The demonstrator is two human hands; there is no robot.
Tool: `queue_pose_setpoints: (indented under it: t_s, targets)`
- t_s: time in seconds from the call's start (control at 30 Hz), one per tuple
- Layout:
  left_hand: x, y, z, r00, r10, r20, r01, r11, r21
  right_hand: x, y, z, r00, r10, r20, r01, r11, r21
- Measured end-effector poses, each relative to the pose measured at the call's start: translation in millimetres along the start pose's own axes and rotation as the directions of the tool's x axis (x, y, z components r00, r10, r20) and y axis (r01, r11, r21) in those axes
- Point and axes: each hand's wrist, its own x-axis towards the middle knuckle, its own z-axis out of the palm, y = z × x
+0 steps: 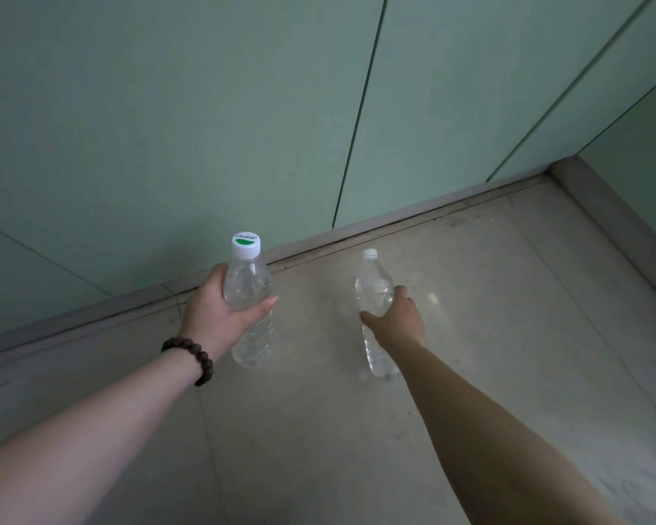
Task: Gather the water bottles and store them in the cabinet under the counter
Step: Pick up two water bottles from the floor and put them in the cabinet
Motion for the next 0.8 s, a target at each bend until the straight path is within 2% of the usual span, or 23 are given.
queue_pose_setpoints:
  t_s: [0.13,0.3,0.53,0.8]
  targets:
    - [-25.6,32.7,-19.7,0.996,-0.058,-0.064,0.058,0.998,-0.006,-42.3,-26.9,-50.2,0.996,-0.065,-0.055,0.07,0.992,0.101]
    - [-77.5,118.4,-68.6,0.984,-0.125,-0.127,0.128,0.992,0.017,-121.5,-75.0,-148.9,0.992,-0.059,-0.115,0.085,0.967,0.24]
    - [-146.3,276.2,-174.4,0.979,-0.135,-0.156,0.144,0.988,0.05,-238.5,-166.3,-316.1,0.993,-0.073,-0.093,0.092,0.971,0.221]
    - [-217.5,435.2,-294.2,0.927,-0.152,-0.342,0.149,0.988,-0.034,-353.8,-253.6,-465.7,0.979,-0.186,-0.085,0.2,0.961,0.192]
